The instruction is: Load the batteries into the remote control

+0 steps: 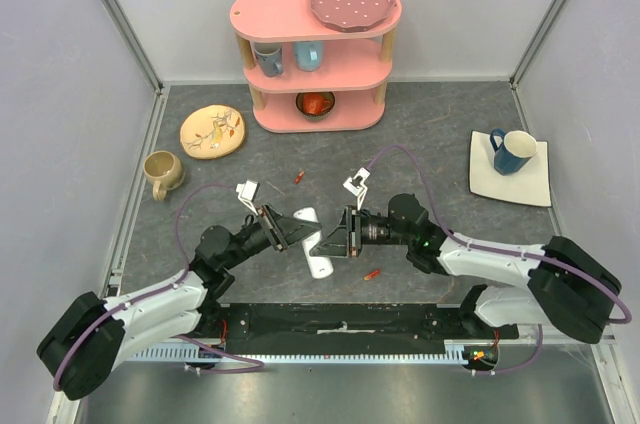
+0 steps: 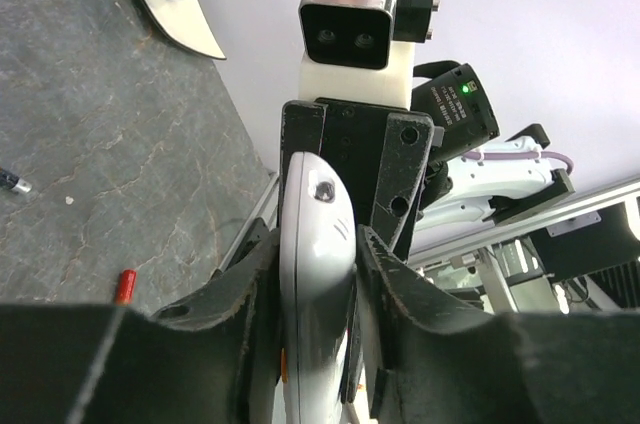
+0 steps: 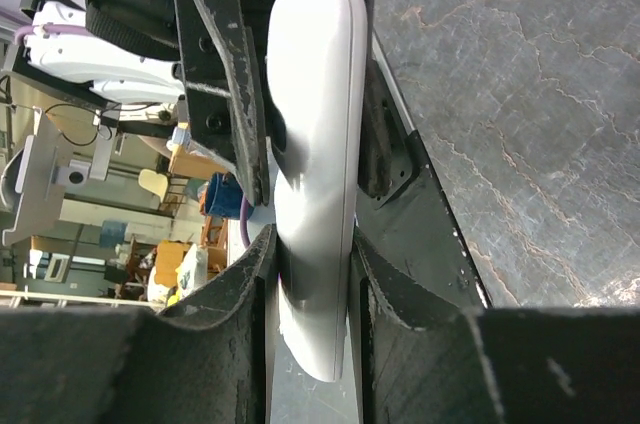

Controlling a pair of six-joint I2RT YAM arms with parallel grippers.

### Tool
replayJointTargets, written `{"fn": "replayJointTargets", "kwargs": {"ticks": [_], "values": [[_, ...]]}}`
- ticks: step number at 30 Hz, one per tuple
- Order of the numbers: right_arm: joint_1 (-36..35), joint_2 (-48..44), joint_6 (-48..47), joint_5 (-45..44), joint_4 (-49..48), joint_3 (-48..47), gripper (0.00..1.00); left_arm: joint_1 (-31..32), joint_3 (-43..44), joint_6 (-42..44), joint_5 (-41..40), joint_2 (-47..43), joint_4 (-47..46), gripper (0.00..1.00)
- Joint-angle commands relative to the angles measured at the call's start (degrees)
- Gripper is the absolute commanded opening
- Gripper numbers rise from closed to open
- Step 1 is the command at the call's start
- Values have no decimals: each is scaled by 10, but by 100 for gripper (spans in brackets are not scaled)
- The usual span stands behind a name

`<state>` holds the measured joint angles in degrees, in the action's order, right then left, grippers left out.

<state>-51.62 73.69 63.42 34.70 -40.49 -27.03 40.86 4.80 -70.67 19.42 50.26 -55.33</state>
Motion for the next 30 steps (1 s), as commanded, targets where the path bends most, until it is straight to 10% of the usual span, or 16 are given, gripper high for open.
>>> {"fn": "replayJointTargets", "kwargs": {"ticks": [1,3,5,9,14,20,30], "values": [[-3,-62,-65,12,61,-21,2,2,43,26,27,-8,13,47],[-3,-76,-91,12,111,-28,0,2,45,30,15,-17,38,60],[-2,-96,-109,10,146,-39,0,0,45,31,-3,-25,57,95],[5,-139,-201,-61,384,-103,0,-14,42,26,-36,-68,101,96],[6,-107,-356,-527,786,-285,0,-38,53,92,-136,-194,323,98],[20,69,-405,-919,946,-397,0,-38,115,174,-189,-254,550,99],[204,211,-401,-833,853,-392,0,-38,78,174,-175,-327,604,90]]}}
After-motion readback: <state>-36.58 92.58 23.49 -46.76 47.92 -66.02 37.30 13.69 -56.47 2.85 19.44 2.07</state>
